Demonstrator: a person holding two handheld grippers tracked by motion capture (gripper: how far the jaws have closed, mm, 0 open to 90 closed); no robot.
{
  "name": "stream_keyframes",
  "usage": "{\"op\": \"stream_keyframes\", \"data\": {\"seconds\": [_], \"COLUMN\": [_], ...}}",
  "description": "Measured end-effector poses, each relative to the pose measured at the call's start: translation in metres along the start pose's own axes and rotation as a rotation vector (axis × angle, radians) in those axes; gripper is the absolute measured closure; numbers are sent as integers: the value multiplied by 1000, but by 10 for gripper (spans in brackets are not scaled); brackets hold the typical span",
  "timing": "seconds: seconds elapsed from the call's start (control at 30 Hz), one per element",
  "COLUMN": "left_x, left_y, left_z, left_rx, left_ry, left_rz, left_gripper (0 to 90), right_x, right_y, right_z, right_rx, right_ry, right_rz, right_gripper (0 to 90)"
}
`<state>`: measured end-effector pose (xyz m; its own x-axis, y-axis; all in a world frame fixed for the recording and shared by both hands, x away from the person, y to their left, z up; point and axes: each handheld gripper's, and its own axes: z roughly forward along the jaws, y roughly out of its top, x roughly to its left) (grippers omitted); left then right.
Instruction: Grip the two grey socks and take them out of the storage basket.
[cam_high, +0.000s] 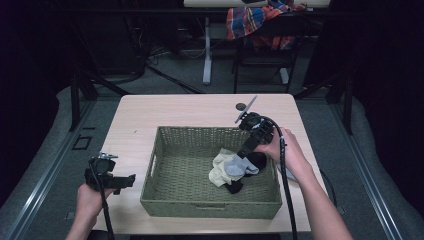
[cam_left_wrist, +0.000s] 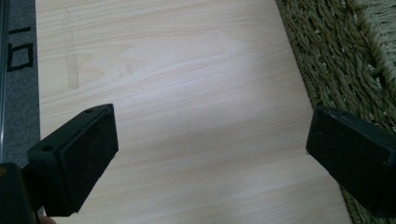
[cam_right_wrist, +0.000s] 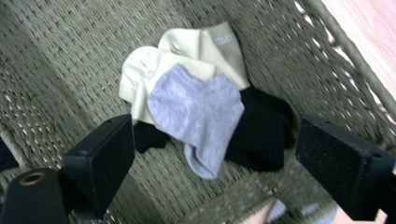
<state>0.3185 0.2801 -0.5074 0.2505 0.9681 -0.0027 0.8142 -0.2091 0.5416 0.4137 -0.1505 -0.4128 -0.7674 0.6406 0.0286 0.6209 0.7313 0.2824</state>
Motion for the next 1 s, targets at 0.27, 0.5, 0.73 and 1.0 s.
{"op": "stream_keyframes", "data": {"seconds": [0.27, 0.5, 0.73, 1.0], "left_x": [0, -1, -1, 1], "left_y": [1, 1, 1, 0], "left_z": [0, -1, -2, -2], "left_rx": [1, -5, -8, -4], "left_ry": [-5, -3, -5, -3], "left_rz": [2, 5, 3, 2], "left_gripper": [24, 24, 23, 23], "right_x": [7, 10, 13, 14], "right_y": [-3, -6, -7, -6], "right_z": [26, 42, 58, 73], "right_rx": [85, 147, 198, 248], "right_ry": [-29, -25, -27, -49], "right_rz": [-12, -14, -15, -9], "right_gripper": [246, 404, 444, 492]}}
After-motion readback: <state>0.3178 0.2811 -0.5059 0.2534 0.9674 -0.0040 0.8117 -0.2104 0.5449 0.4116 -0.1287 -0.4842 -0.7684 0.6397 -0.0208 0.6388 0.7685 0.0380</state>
